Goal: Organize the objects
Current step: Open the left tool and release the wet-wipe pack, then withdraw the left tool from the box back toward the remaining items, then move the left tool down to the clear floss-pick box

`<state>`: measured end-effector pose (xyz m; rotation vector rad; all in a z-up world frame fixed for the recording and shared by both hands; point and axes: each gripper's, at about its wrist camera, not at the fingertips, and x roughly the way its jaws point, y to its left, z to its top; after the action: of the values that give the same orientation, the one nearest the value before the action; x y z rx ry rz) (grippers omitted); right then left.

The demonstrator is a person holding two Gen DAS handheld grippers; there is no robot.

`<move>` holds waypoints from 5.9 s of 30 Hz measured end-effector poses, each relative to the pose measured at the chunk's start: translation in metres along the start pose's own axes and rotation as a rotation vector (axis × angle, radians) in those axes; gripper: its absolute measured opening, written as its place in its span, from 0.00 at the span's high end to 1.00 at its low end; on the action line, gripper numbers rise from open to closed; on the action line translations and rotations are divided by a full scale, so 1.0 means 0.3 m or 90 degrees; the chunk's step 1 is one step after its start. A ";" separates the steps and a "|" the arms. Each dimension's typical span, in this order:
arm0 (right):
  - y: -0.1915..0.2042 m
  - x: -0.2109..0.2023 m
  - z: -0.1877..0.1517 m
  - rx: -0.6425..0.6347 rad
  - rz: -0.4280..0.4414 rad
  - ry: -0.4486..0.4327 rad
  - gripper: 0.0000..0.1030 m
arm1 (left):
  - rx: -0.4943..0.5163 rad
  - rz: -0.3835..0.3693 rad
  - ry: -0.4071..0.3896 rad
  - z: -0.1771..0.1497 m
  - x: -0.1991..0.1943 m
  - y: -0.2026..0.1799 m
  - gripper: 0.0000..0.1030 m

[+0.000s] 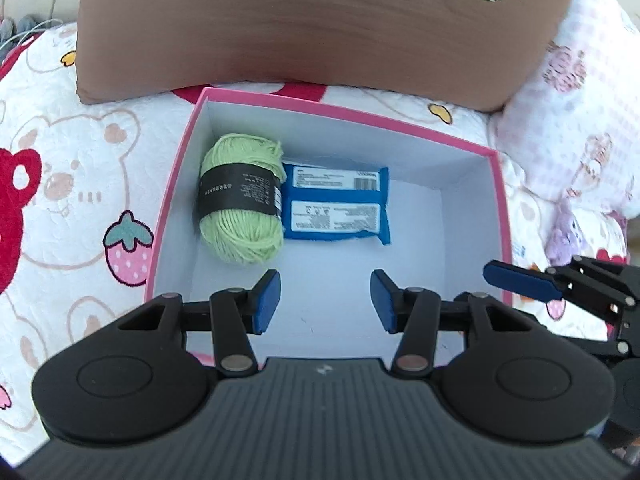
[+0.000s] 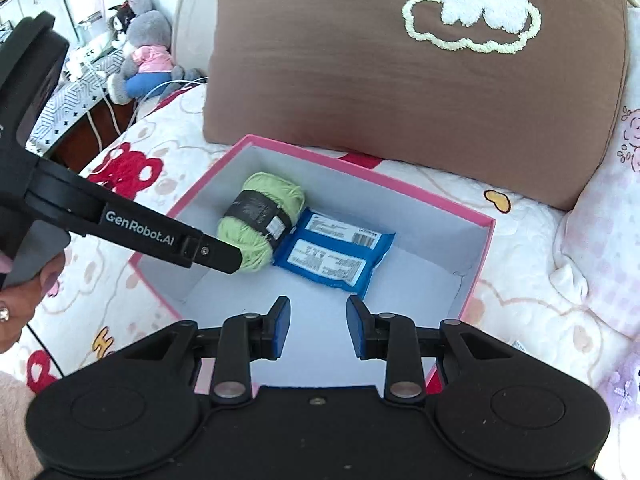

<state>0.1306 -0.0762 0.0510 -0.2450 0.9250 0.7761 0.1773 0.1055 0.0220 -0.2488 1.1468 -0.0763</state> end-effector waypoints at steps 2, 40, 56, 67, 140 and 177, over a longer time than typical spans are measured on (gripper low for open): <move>0.004 -0.029 -0.010 0.008 0.007 -0.006 0.66 | 0.024 0.007 -0.004 -0.021 -0.031 -0.023 0.53; 0.039 -0.552 -0.259 -0.078 0.060 -0.038 0.14 | 0.146 -0.011 -0.020 -0.369 -0.418 -0.295 0.19; 0.017 -0.613 -0.400 -0.154 0.040 -0.009 0.09 | 0.153 -0.063 0.029 -0.468 -0.324 -0.372 0.08; -0.043 -0.611 -0.449 -0.200 0.044 -0.027 0.09 | 0.122 -0.125 0.069 -0.496 -0.229 -0.396 0.08; -0.288 0.056 -0.508 -0.460 -0.090 0.097 0.10 | -0.163 -0.251 -0.087 -0.592 0.413 -0.520 0.48; -0.352 0.131 -0.466 -0.351 0.003 0.140 0.03 | -0.236 -0.261 -0.099 -0.605 0.482 -0.448 0.64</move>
<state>0.1306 -0.2019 -0.0773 -0.8239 0.9002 1.0133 0.0810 -0.0803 -0.1458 -0.8054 0.9349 -0.2023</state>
